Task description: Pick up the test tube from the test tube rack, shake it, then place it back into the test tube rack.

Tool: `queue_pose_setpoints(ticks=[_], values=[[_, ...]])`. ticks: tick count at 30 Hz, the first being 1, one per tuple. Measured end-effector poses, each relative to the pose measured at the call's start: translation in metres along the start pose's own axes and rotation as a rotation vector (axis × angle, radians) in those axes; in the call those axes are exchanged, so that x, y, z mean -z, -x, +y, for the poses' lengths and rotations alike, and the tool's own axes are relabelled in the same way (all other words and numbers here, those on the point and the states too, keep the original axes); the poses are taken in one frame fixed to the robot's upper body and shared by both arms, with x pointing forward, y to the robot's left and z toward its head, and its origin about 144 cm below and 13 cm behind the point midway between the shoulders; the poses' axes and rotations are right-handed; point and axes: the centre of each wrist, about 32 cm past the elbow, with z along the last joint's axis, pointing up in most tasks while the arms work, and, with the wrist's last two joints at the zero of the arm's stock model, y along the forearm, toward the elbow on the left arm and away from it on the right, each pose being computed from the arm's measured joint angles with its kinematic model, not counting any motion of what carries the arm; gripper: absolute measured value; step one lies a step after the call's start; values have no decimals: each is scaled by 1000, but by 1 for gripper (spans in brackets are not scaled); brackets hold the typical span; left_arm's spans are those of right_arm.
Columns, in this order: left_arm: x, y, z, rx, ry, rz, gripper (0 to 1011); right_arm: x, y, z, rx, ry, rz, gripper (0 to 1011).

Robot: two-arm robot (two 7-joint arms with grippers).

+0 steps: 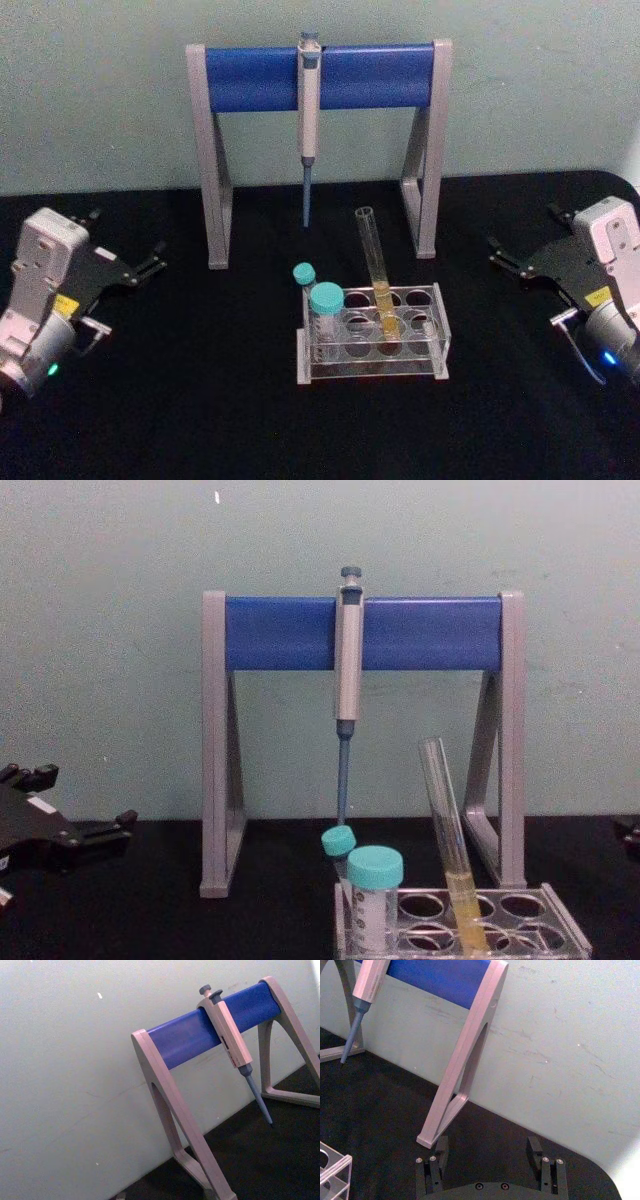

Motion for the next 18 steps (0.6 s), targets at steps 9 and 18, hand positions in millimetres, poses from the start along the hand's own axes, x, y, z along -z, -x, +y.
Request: queue_pose_setpoints(ticks=[9, 18], values=[[0, 0, 0, 0, 0, 0, 1001, 0, 0, 0, 0, 0, 0, 1000], [0, 0, 0, 0, 0, 0, 1001, 0, 0, 0, 0, 0, 0, 1000]])
